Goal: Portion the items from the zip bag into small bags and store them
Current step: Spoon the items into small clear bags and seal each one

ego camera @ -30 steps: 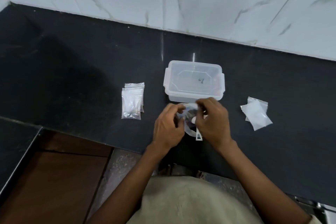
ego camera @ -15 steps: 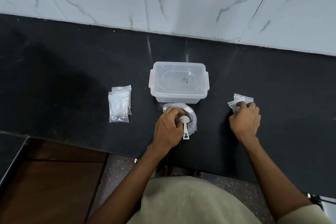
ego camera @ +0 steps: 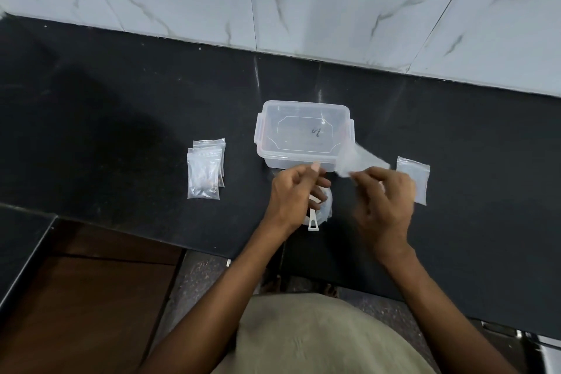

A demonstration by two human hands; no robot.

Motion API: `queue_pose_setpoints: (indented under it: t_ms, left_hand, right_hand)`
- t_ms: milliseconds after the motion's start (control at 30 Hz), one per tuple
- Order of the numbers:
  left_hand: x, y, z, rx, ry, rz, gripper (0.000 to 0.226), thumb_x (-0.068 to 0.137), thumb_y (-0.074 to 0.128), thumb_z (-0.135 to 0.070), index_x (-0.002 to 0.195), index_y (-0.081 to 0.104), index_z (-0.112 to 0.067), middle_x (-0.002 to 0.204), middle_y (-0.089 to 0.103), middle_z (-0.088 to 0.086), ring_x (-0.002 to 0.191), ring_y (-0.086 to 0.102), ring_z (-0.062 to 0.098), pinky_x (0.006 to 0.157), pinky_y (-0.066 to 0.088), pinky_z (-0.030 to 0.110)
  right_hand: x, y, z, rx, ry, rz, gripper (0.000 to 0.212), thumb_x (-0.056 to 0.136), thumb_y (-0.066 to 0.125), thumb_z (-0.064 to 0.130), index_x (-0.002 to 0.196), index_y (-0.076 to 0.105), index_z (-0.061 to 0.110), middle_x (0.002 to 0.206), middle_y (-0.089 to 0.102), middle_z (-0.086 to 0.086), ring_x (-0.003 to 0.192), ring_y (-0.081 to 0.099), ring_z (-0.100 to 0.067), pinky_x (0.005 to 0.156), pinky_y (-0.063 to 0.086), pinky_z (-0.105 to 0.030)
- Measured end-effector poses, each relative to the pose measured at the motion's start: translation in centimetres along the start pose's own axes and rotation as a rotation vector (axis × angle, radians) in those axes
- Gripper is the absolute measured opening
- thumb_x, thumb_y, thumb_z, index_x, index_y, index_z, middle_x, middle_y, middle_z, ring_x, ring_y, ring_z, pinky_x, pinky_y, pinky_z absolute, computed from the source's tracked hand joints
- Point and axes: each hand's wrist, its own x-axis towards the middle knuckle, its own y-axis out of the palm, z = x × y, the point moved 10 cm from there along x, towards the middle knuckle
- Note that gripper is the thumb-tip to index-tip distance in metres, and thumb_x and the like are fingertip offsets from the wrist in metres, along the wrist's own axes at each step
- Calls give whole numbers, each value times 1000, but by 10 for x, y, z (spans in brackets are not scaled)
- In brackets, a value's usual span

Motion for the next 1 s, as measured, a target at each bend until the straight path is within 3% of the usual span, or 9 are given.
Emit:
queue_pose_setpoints:
  t_ms: [67,233,300,433,533,600,733,933,1000]
  left_hand:
    - [0,-2,-9,-7,-12,-22,41,101,58,-31,91,69,7,80,70,27,62,68,25,51,56,31]
    - [-3,-23,-12,84,-30,-170,20,97,64,-10,83,77,-7,73,76,7,56,71,17,48,57,31]
    - [-7,-30,-9,89,-38,-207,17,93,69,-7,79,78,-8,70,76,2,60,73,16,55,62,37]
    - [-13,-41,-12,127,8,-259,9,80,82,-4,76,80,-11,68,76,-3,62,72,8,57,58,26]
    - [-15,-47,-17,170,52,-300,10,74,87,-5,72,80,-13,66,75,-5,59,70,3,58,54,18]
    - [-16,-48,-21,205,85,-299,10,74,87,-4,71,80,-10,64,74,-5,58,69,2,57,54,16]
    - [-17,-43,-26,287,159,-240,8,75,85,-2,71,80,-6,65,74,-3,57,66,-3,56,49,11]
    - [-23,-36,-31,320,222,-177,11,75,86,0,70,79,-7,65,70,-14,58,66,-5,56,48,9]
    - [-23,-38,-29,286,199,-181,11,74,87,-3,72,80,-11,65,72,-12,59,67,-4,57,49,11]
  right_hand:
    - [-5,8,22,59,-61,53,12,92,67,0,93,78,2,92,69,-16,81,61,-31,71,42,-41]
    - [-12,27,41,153,-37,167,14,91,67,0,92,80,6,96,70,-12,84,60,-28,73,42,-37]
    - [-11,36,37,248,71,249,13,84,74,0,94,79,7,96,69,-8,88,61,-25,75,45,-38]
    - [-8,47,29,598,445,348,3,91,74,11,89,76,10,88,71,1,85,66,-18,72,53,-36]
    - [-13,56,23,710,715,377,18,93,74,24,82,72,10,75,70,1,70,67,-12,64,52,-28]
    - [-16,62,21,713,809,386,22,90,76,26,78,66,11,71,68,-2,67,67,-18,63,54,-32]
    - [-19,68,17,698,887,418,18,88,77,25,79,66,13,73,71,-4,71,71,-26,70,60,-50]
    - [-12,68,14,684,924,448,5,85,74,11,79,74,12,72,75,-4,68,74,-23,65,63,-43]
    - [-10,69,12,709,973,450,15,84,66,0,76,76,8,69,74,-8,66,74,-27,59,62,-37]
